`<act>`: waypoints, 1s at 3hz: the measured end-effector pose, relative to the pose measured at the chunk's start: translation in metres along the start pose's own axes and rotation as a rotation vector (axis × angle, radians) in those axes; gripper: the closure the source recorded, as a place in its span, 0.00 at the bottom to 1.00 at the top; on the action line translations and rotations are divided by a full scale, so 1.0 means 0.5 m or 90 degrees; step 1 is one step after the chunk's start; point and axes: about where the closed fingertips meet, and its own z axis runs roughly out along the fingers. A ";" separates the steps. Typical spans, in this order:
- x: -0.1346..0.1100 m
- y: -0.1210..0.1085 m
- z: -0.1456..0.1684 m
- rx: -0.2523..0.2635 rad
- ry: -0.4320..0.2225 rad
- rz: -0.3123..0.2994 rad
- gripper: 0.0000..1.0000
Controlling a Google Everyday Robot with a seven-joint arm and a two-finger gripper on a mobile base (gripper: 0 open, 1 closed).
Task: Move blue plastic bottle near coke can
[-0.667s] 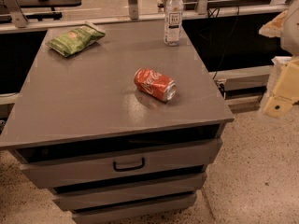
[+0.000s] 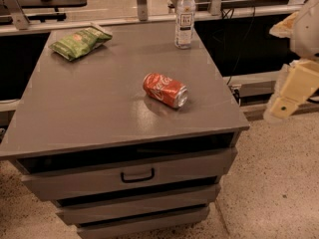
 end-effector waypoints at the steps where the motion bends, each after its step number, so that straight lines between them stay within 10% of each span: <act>1: -0.046 -0.117 0.115 0.039 -0.082 0.003 0.00; 3: -0.202 -0.398 0.317 0.122 -0.294 0.045 0.00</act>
Offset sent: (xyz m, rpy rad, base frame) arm 0.2868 0.0702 -0.0517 0.4164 -0.3460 0.0610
